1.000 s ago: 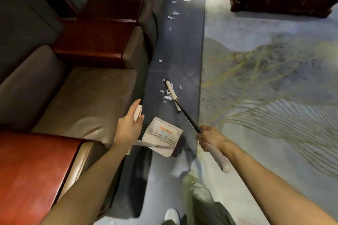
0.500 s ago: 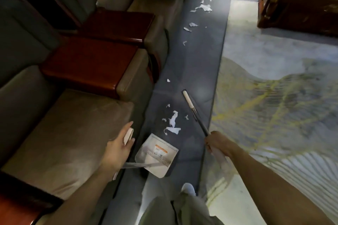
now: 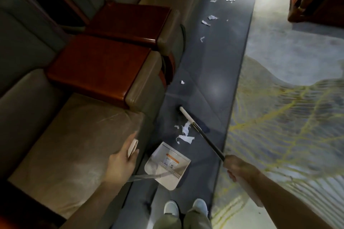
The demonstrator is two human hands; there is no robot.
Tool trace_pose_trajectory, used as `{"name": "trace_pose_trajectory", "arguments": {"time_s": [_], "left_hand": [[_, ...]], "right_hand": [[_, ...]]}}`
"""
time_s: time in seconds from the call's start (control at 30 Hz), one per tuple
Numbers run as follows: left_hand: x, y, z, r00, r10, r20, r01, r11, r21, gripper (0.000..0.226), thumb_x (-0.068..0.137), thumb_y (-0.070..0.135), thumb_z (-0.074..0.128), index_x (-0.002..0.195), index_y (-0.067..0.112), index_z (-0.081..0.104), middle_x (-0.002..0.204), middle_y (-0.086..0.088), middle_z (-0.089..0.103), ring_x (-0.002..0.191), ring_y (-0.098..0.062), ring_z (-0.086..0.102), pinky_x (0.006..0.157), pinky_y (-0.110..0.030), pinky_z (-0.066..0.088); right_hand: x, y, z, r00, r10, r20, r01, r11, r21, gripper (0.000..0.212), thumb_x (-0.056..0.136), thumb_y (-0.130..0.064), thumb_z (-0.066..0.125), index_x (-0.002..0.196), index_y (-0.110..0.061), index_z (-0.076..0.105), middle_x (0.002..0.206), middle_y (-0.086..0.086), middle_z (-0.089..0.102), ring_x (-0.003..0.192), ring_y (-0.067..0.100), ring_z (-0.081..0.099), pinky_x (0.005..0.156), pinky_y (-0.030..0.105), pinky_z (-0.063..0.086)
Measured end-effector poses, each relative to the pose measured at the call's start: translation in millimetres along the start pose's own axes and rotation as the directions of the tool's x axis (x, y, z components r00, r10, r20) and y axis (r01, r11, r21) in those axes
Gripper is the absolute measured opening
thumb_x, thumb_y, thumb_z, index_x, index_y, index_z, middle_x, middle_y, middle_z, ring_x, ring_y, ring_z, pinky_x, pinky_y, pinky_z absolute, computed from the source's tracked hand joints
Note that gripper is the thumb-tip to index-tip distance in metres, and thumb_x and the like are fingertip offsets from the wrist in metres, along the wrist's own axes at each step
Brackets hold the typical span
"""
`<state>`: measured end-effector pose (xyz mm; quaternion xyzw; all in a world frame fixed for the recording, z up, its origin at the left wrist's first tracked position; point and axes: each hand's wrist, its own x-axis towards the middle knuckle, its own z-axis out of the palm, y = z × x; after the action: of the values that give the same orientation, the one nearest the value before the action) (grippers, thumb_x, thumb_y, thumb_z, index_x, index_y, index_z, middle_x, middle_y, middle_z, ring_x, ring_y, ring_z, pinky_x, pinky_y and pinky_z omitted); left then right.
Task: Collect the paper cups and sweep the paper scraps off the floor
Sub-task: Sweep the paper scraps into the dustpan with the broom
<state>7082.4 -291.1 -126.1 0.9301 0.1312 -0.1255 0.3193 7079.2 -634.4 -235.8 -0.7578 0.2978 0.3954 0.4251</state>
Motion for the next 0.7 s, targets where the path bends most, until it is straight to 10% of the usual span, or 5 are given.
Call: {"name": "trace_pose_trajectory", "arguments": {"time_s": [0.2, 0.4, 0.7], "left_hand": [[20, 13, 6, 0.999, -0.028, -0.026, 0.027, 0.998, -0.055, 0.056, 0.096, 0.027, 0.051, 0.142, 0.048, 0.028, 0.107, -0.012, 0.067, 0.083, -0.025, 0.065, 0.077, -0.032, 0.052], [35, 45, 20, 1.000, 0.007, -0.002, -0.007, 0.998, -0.064, 0.056, 0.096, 0.026, 0.050, 0.144, 0.042, 0.027, 0.126, -0.015, 0.059, 0.111, -0.034, 0.058, 0.096, -0.039, 0.044], [25, 37, 4, 0.995, 0.090, -0.051, -0.089, 0.996, 0.028, 0.056, 0.096, 0.025, 0.052, 0.146, 0.034, 0.028, 0.134, -0.013, 0.053, 0.119, -0.031, 0.053, 0.100, -0.033, 0.037]], "right_hand": [[-12, -8, 23, 1.000, 0.013, -0.012, -0.015, 0.987, -0.161, 0.011, 0.095, -0.002, 0.038, 0.102, -0.008, 0.045, 0.058, 0.010, 0.045, 0.020, 0.009, 0.039, 0.028, 0.018, 0.030], [-64, -3, 19, 0.989, 0.057, 0.140, -0.038, 0.991, -0.131, 0.016, 0.095, -0.005, 0.039, 0.084, -0.016, 0.043, 0.044, 0.002, 0.039, 0.026, 0.012, 0.036, 0.035, 0.020, 0.029], [-134, -12, 1, 0.974, 0.057, 0.220, -0.043, 0.997, -0.070, 0.031, 0.097, -0.006, 0.043, 0.127, -0.007, 0.044, 0.049, 0.007, 0.035, 0.034, 0.016, 0.035, 0.035, 0.020, 0.030]]}}
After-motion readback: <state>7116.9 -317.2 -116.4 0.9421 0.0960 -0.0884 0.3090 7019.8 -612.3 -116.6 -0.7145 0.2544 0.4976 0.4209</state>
